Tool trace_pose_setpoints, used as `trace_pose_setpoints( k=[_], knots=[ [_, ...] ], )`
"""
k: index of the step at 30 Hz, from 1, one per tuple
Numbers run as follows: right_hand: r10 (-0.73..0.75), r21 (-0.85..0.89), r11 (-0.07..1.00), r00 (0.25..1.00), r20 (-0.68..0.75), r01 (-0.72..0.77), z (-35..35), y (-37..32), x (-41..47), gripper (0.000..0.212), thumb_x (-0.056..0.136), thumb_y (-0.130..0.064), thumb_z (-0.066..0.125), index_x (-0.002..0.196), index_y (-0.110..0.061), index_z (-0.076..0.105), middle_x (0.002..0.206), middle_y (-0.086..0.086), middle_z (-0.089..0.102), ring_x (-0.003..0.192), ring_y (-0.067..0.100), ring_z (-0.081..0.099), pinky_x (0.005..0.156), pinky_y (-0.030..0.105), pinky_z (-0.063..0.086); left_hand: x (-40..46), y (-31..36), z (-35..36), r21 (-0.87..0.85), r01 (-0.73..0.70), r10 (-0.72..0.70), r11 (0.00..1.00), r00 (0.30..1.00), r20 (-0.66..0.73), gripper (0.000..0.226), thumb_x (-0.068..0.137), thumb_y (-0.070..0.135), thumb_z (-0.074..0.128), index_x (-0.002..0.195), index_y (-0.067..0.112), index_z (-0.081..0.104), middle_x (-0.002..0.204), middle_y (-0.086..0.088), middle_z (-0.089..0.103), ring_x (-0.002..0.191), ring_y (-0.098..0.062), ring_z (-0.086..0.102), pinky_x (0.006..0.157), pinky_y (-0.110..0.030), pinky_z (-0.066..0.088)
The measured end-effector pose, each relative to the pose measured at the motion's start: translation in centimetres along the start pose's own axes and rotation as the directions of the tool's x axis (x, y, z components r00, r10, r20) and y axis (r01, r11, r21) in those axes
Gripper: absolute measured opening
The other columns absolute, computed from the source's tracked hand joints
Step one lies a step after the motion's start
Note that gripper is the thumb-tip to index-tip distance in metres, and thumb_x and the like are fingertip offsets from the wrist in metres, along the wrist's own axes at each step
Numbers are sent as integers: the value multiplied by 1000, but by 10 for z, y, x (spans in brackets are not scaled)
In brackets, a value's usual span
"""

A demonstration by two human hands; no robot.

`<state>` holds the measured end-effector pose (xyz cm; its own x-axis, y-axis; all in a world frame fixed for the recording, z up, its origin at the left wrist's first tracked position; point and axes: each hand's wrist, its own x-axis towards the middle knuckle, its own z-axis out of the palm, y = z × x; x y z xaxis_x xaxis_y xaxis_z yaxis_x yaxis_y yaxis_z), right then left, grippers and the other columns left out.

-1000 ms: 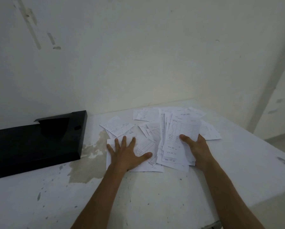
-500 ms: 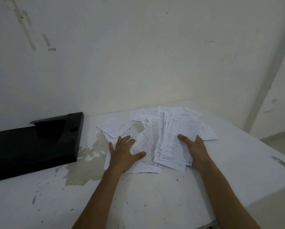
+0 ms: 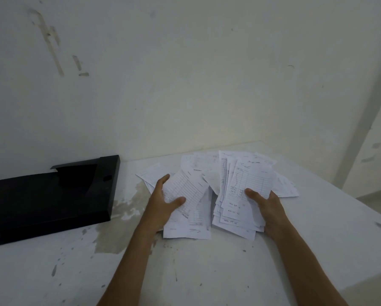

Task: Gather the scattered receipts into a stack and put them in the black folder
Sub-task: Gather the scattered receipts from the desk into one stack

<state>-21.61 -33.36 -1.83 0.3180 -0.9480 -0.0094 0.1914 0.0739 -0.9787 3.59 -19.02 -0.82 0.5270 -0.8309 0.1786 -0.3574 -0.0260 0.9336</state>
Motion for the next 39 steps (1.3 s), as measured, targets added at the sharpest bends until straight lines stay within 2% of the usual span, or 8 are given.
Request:
trace_pose_setpoints(
  k=[6, 8, 13, 21, 25, 29, 33, 39],
  knots=[
    [12, 16, 1000, 999, 41, -12, 5, -1, -2, 40, 89, -20, 74, 127, -16, 63, 120, 5, 73, 111, 30, 68, 101, 54, 52, -1, -3, -29, 127, -15, 31, 992, 991, -127, 46, 84, 27, 77, 126, 23, 58, 116, 7, 66, 109, -18, 65, 85, -29, 58],
    [45, 56, 997, 996, 77, -49, 12, -3, -4, 37, 89, -19, 74, 125, -17, 64, 119, 6, 74, 110, 32, 69, 101, 55, 52, -5, 2, -31, -70, 16, -26, 997, 989, -143, 30, 85, 22, 77, 113, 22, 66, 108, 6, 72, 100, -16, 72, 78, -25, 60],
    [95, 152, 979, 968, 233, -133, 57, -13, -15, 35, 88, -15, 73, 122, -14, 66, 114, 9, 76, 102, 30, 74, 86, 46, 60, -11, 7, -24, -461, 113, -159, 880, 985, -62, 35, 85, 17, 76, 120, 15, 69, 112, -3, 76, 99, -20, 74, 87, -38, 59],
    [135, 213, 954, 936, 326, -212, 108, 4, -23, 39, 93, -12, 69, 131, -11, 62, 120, 12, 74, 109, 33, 71, 91, 51, 58, -12, 6, -13, -511, 141, -102, 848, 989, 104, 48, 90, 33, 70, 133, 15, 61, 128, -7, 69, 118, -25, 66, 107, -49, 47],
    [98, 213, 964, 955, 279, -161, 108, 15, -19, 43, 92, -15, 70, 134, -16, 60, 125, 9, 72, 113, 32, 69, 98, 56, 54, -10, 11, -12, -467, 174, -165, 867, 984, 61, 53, 91, 65, 47, 126, 28, 64, 122, 2, 71, 115, -17, 66, 105, -42, 48],
    [73, 222, 966, 967, 242, -129, 106, 20, -16, 43, 91, -14, 70, 133, -18, 59, 124, 6, 72, 114, 30, 69, 98, 56, 53, -13, 14, -9, -300, 67, -69, 951, 998, 4, 22, 104, 37, 43, 107, 38, 64, 105, 21, 73, 96, 8, 66, 82, -12, 53],
    [46, 168, 982, 965, 259, -91, 106, 18, -18, 49, 89, -11, 72, 134, -17, 54, 126, 8, 71, 113, 30, 70, 95, 55, 56, -15, 15, -8, -184, -21, 20, 983, 1000, -10, 45, 97, 50, 52, 131, 23, 62, 131, 7, 66, 120, -9, 62, 106, -39, 49],
    [64, 240, 968, 996, 67, -78, 80, 1, -10, 35, 90, -7, 70, 121, -18, 63, 112, 3, 74, 99, 23, 71, 72, 37, 62, -22, 2, -10, 45, 40, -43, 998, 997, 66, 34, 99, 50, 45, 120, 34, 66, 135, 14, 60, 124, -3, 54, 106, -25, 41]
  ],
)
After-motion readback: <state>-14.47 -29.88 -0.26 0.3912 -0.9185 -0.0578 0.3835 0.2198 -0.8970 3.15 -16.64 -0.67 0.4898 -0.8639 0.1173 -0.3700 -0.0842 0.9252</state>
